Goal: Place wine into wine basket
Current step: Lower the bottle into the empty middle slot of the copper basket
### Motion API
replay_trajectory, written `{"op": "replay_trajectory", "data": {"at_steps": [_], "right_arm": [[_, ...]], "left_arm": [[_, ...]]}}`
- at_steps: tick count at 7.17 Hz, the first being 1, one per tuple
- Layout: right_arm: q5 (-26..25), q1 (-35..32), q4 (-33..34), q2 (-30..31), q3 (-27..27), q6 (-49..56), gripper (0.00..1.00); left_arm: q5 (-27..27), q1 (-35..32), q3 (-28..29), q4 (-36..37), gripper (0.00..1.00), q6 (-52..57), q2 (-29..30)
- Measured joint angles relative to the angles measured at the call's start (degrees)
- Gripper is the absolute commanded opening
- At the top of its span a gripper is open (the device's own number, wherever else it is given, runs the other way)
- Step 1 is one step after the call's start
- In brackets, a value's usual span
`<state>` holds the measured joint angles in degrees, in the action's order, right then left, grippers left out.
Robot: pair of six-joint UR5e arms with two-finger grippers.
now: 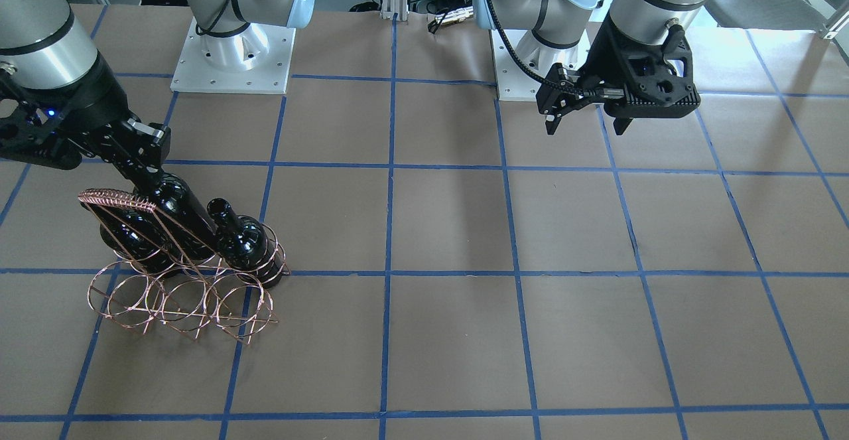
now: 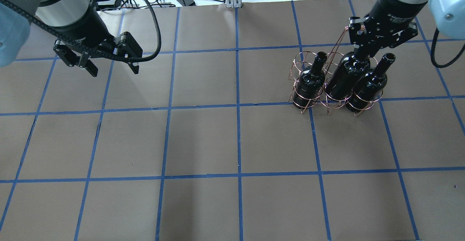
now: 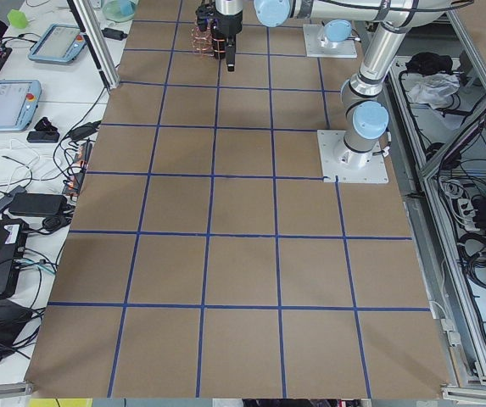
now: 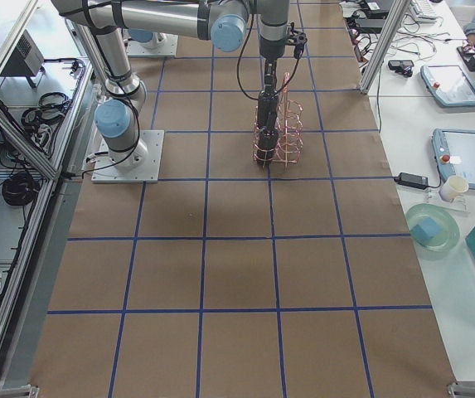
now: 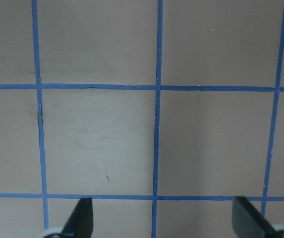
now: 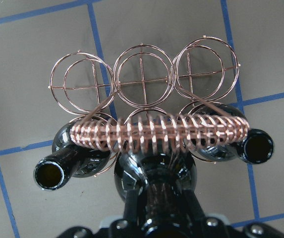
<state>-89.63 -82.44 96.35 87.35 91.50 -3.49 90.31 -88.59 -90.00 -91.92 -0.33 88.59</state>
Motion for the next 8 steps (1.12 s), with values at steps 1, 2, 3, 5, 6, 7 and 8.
{"op": "replay_trajectory", "data": {"at_steps": [1, 2, 3, 5, 6, 7, 8], "right_arm": [[0.01, 0.0, 0.25, -0.24, 0.46, -0.04, 0.0], [0.04, 0.0, 0.95, -0.76, 0.97, -0.17, 0.0], [0.02, 0.0, 2.01, -1.4, 1.54, -0.26, 0.0], [-0.09, 0.0, 3.06, -2.29, 2.44, -0.59, 0.0], [-0.09, -0.01, 3.71, -2.86, 2.95, -1.23, 0.0], [-0.07, -0.02, 4.66, -3.61, 3.53, -2.02, 0.0], [-0.08, -0.04, 5.39, -4.21, 3.95, -2.44, 0.0]], "left_arm": [[0.02, 0.0, 0.0, 0.04, 1.0, -0.03, 0.0], [0.04, 0.03, 0.0, 0.04, 1.0, -0.07, 0.0], [0.04, 0.06, 0.0, 0.01, 1.0, -0.09, 0.0], [0.04, 0.11, 0.0, -0.03, 1.0, -0.19, 0.0], [0.04, 0.15, 0.0, -0.11, 1.0, -0.2, 0.0], [0.04, 0.16, -0.01, -0.18, 1.0, -0.22, 0.0], [0.04, 0.17, 0.0, -0.26, 1.0, -0.25, 0.02]]}}
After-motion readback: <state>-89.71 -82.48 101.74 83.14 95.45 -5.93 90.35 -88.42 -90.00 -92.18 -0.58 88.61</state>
